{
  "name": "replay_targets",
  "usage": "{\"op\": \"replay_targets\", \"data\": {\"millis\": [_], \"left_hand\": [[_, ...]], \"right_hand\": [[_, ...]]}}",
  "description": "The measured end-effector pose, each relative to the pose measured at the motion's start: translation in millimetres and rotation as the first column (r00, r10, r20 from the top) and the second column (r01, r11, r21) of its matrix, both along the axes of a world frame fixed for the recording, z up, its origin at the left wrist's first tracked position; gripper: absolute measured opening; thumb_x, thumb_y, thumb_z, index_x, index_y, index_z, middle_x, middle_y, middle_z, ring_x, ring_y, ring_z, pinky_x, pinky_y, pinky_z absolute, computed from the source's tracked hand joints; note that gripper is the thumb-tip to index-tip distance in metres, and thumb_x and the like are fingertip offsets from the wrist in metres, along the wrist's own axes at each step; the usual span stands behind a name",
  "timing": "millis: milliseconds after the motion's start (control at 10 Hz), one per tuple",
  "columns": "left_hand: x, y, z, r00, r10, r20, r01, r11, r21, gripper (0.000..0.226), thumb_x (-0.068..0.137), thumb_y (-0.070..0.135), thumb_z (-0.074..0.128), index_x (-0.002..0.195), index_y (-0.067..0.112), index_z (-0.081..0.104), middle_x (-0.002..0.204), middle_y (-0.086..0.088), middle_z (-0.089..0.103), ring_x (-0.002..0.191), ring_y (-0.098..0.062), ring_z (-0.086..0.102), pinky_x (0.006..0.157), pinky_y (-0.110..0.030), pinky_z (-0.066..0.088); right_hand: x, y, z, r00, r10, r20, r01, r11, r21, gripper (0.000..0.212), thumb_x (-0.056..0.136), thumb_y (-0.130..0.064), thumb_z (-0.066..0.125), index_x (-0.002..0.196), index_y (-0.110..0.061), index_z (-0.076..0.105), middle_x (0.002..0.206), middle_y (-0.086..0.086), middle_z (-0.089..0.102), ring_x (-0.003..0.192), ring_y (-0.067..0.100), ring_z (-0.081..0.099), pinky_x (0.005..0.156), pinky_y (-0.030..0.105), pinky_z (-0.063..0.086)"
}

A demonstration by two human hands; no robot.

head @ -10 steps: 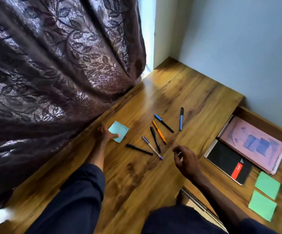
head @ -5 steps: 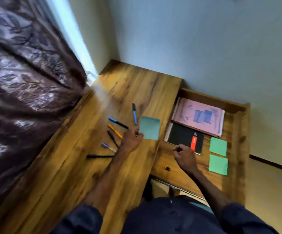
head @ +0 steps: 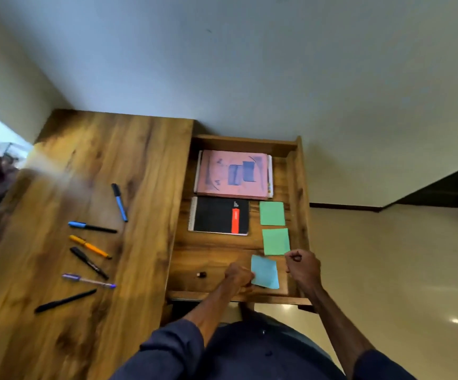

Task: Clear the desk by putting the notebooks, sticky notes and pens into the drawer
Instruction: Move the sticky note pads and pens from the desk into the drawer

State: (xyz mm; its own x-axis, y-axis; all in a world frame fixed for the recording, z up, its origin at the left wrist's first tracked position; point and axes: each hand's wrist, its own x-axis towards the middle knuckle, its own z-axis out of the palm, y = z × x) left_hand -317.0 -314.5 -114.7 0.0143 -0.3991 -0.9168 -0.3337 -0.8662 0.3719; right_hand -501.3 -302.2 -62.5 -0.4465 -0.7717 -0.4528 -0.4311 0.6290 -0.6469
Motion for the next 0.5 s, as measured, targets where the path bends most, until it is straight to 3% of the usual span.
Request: {"op": "replay_targets", "data": {"millis": [100,200,300,400,500], "left_hand": [[-22.9,3.6,-7.4,0.992,-0.088,0.086,0.088,0.996,0.004,0.031,0.085,0.017,0.081,0.107,0.003,0.065,0.099,-0.01,0.071,0.075,-0.02,0.072,0.065,-0.032,0.064],[-38.8,3.5,-21.4,0.984,-0.12,0.129,0.121,0.993,-0.002,0.032,0.08,0.017,0.086,0.085,0.01,0.055,0.091,-0.008,0.067,0.076,-0.022,0.07,0.063,-0.032,0.063],[-42.6,0.2,-91.7,0.976,-0.15,0.16,0.151,0.989,0.003,0.056,0.06,0.025,0.095,0.101,0.005,0.063,0.091,-0.01,0.072,0.078,-0.028,0.075,0.069,-0.04,0.064],[-42.7,0.4,-134.9,0.947,-0.238,0.215,0.251,0.967,-0.032,0.055,0.061,0.036,0.094,0.099,0.01,0.065,0.096,-0.009,0.075,0.078,-0.025,0.076,0.072,-0.04,0.065],[-47.0,0.5,-61.0,0.883,-0.359,0.303,0.416,0.897,-0.148,0.05,0.075,0.038,0.087,0.108,0.011,0.063,0.106,-0.006,0.07,0.095,-0.024,0.071,0.082,-0.039,0.062]], "right_hand": [[-14.4,16.1,-5.5,0.999,0.023,0.033,-0.026,0.996,0.088,0.013,0.082,-0.011,0.065,0.078,-0.021,0.073,0.075,-0.001,0.075,0.07,0.021,0.073,0.071,0.04,0.063],[-24.4,30.0,-12.8,0.997,0.058,0.043,-0.063,0.989,0.132,0.014,0.083,-0.011,0.067,0.079,-0.023,0.072,0.081,-0.001,0.075,0.076,0.02,0.073,0.073,0.038,0.063],[-27.6,35.4,-18.5,0.993,0.116,0.031,-0.119,0.982,0.146,0.015,0.086,-0.008,0.069,0.085,-0.022,0.072,0.092,-0.001,0.074,0.082,0.017,0.072,0.068,0.028,0.06],[-26.9,33.3,-23.4,0.983,0.182,-0.003,-0.179,0.97,0.167,0.014,0.088,-0.007,0.068,0.097,-0.017,0.073,0.1,-0.002,0.071,0.093,0.014,0.068,0.07,0.02,0.053],[-24.1,30.3,-30.3,0.972,0.234,0.017,-0.233,0.956,0.178,0.016,0.089,-0.008,0.066,0.1,-0.018,0.073,0.101,-0.001,0.072,0.096,0.015,0.068,0.08,0.027,0.057]]}}
